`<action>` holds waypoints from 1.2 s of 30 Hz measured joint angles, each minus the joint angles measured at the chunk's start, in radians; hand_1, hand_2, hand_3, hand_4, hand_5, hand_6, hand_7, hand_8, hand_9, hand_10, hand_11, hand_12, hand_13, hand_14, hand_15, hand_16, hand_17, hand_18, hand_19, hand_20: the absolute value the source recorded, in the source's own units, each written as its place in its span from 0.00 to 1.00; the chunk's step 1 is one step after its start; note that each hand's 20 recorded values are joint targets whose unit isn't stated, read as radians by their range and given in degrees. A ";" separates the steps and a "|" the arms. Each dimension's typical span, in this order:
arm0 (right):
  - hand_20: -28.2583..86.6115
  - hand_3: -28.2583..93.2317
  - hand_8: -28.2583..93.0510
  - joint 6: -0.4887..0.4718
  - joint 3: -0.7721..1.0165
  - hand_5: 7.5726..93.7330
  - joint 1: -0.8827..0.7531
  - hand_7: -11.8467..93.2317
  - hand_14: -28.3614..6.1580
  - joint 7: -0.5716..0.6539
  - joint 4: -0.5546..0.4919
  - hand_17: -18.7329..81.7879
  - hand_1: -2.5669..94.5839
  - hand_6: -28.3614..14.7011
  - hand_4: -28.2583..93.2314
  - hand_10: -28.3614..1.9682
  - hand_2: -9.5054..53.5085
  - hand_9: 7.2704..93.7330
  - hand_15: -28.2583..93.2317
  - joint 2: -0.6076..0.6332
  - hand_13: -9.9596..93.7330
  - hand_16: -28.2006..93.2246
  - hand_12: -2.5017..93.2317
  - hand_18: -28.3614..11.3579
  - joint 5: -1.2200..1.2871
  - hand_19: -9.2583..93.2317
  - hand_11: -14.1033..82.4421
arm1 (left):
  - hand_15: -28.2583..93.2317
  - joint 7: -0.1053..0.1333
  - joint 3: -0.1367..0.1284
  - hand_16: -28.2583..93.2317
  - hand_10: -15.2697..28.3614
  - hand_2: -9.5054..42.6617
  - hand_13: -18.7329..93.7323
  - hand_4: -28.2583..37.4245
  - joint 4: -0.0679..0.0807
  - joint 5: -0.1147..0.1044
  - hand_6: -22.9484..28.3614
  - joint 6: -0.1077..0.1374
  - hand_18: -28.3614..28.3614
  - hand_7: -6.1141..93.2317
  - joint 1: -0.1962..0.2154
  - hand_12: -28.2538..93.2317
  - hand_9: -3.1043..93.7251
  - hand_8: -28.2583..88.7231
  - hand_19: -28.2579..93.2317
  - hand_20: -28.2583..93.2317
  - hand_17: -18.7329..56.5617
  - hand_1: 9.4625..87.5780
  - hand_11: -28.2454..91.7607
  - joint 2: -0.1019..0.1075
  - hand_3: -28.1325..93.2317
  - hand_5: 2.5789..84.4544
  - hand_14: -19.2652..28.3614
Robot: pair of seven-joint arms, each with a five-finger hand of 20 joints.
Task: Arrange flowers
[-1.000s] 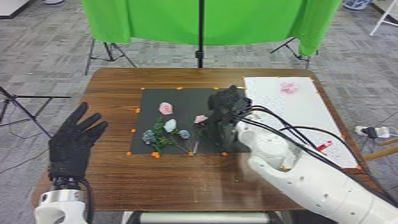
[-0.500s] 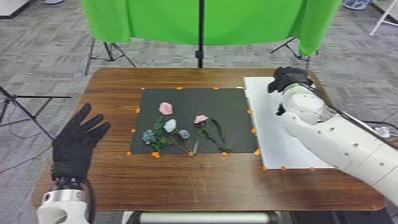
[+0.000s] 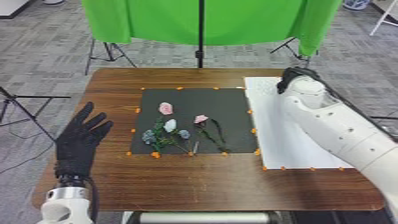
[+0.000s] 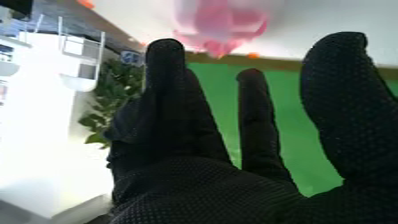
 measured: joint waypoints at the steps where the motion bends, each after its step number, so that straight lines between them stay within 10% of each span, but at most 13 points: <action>1: 0.71 0.91 0.10 -0.017 0.005 0.44 -0.003 0.29 0.46 -0.005 0.001 0.36 0.39 0.83 0.00 0.48 0.00 0.51 0.82 -0.005 0.55 0.27 0.16 0.26 -0.009 0.98 0.32 | 0.68 0.000 0.001 0.17 0.76 0.31 0.38 0.00 0.002 -0.003 0.56 0.000 0.95 0.22 -0.002 0.33 0.36 0.14 0.67 0.42 0.13 0.15 0.46 0.002 0.88 0.36 0.92; 9: 0.71 0.79 0.21 -0.056 0.023 0.85 -0.014 0.34 0.75 -0.004 0.024 0.47 0.61 0.78 0.00 0.78 0.00 0.95 0.79 -0.019 0.77 0.43 0.38 0.29 -0.021 1.00 0.26 | 0.66 0.003 0.019 0.17 0.76 0.31 0.38 0.00 0.022 -0.029 0.55 -0.013 0.97 0.20 -0.030 0.32 0.37 0.15 0.69 0.42 0.15 0.15 0.45 0.026 0.88 0.37 0.92; 24: 0.75 0.82 0.24 0.317 -0.132 0.92 -0.024 0.31 0.75 0.011 -0.155 0.53 0.62 0.72 0.00 0.80 0.00 1.00 0.81 0.120 0.83 0.44 0.40 0.22 -0.010 1.00 0.30 | 0.66 0.018 0.015 0.17 0.76 0.31 0.38 0.00 0.017 -0.057 0.56 -0.008 0.97 0.20 -0.014 0.33 0.37 0.15 0.69 0.42 0.15 0.15 0.45 0.064 0.88 0.37 0.92; 30: 0.74 0.84 0.24 0.350 0.027 0.86 -0.122 0.31 0.71 -0.010 -0.401 0.49 0.56 0.70 0.00 0.74 0.00 0.95 0.81 0.183 0.78 0.43 0.38 0.23 -0.101 1.00 0.27 | 0.66 0.015 -0.001 0.17 0.76 0.30 0.38 0.00 0.013 -0.054 0.56 -0.008 0.97 0.20 0.001 0.33 0.37 0.15 0.69 0.42 0.15 0.15 0.45 0.048 0.88 0.37 0.92; 36: 0.72 0.91 0.12 0.461 -0.086 0.46 -0.117 0.27 0.40 0.011 -0.384 0.38 0.36 0.68 0.00 0.35 0.00 0.52 0.84 0.188 0.54 0.30 0.17 0.24 -0.254 1.00 0.36 | 0.66 -0.002 -0.010 0.17 0.76 0.30 0.38 0.00 0.013 -0.043 0.56 -0.011 0.97 0.20 0.007 0.33 0.37 0.15 0.69 0.42 0.15 0.15 0.45 0.030 0.88 0.37 0.92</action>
